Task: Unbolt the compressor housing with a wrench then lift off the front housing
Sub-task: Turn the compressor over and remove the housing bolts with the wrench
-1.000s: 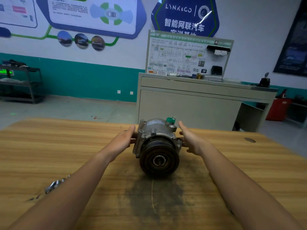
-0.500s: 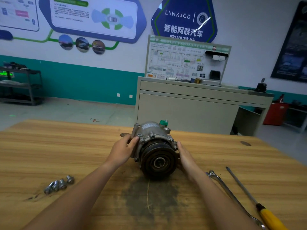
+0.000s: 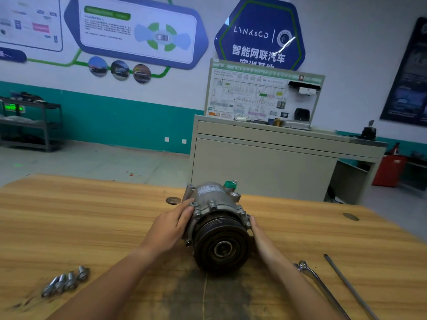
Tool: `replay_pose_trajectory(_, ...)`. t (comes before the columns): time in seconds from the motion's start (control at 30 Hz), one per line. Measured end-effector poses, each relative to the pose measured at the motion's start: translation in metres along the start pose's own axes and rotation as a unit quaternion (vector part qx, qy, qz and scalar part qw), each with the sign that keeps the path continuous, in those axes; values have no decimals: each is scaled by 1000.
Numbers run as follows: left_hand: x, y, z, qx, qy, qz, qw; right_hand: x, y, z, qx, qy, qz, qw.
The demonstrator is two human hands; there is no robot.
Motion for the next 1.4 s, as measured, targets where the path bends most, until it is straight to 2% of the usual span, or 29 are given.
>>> replay_pose_trajectory(0.2,-3,-5,3,4,40,-15,999,0,-12,6,21,57,41,997)
replay_pose_trajectory(0.3,-3,-10,5,22,67,-5,998,1,-12,5,42,59,42,996)
replay_pose_trajectory(0.5,-1,-2,0,-3,33,5,999,2,0,0,-18,27,-2,999)
replay_pose_trajectory(0.63,1,-3,2,-38,24,3,999,4,2,-6,-49,20,6,999)
replay_pose_trajectory(0.8,3,2,3,-75,25,4,997,9,2,-8,-33,26,32,999)
replay_pose_trajectory(0.97,4,0,0,-23,10,21,999,10,6,-8,-63,20,-17,998)
replay_pose_trajectory(1.23,5,-9,-8,14,6,47,999,12,1,-13,-36,-25,-5,999)
replay_pose_trajectory(1.4,6,-11,-9,30,16,43,999,11,1,-10,-8,-14,9,1000)
Point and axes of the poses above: each hand's wrist, its own x-axis away from the middle knuckle, its own z-axis out of the back of the hand, y = z × x, the point moved 10 cm from there along -x, towards the middle knuckle, and after that the axes turned 1 degree about x, right-handed, at the moved point
